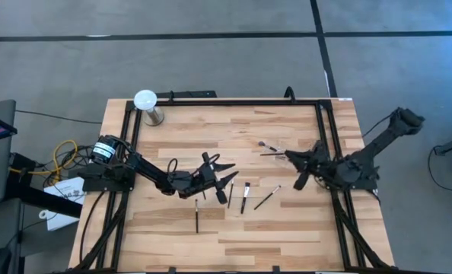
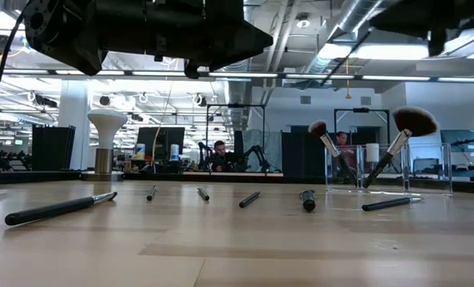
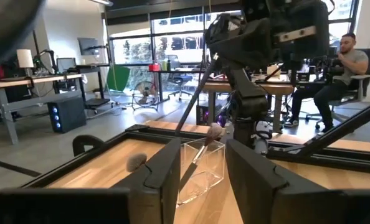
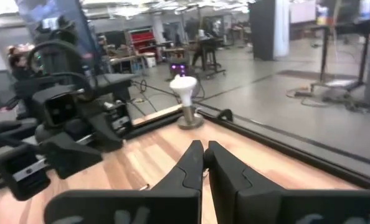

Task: Pick & Place Makeup Supplies
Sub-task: Put the black makeup brush into the transparent organizer

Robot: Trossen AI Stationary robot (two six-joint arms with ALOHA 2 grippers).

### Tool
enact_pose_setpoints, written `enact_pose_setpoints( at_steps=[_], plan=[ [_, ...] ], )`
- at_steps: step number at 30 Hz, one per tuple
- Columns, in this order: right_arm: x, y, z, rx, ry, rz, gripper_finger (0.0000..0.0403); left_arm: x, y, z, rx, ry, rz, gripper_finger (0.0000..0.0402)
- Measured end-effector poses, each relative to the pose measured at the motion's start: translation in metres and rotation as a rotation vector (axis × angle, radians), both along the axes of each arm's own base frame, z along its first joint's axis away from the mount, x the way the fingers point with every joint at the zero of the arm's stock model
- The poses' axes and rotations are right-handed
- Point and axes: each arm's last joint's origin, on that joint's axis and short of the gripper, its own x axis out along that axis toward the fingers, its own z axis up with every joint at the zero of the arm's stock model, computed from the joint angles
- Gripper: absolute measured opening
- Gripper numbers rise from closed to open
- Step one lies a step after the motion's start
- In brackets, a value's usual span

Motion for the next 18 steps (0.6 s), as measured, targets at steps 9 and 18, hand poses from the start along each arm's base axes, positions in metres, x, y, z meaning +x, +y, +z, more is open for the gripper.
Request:
enact_pose_setpoints(
  at_steps=[9, 18],
  plan=[
    [-0.03, -0.015, -0.002, 0.093, 0.049, 0.217, 0.0001, 0.0, 0.0, 0.0, -0.001, -0.001, 0.0, 0.0126],
    [-0.032, -0.014, 0.053, -0.022, -0.068, 0.403, 0.0, 0.0, 0.0, 0.0, -0.001, -0.001, 0.0, 0.0127]
  ],
)
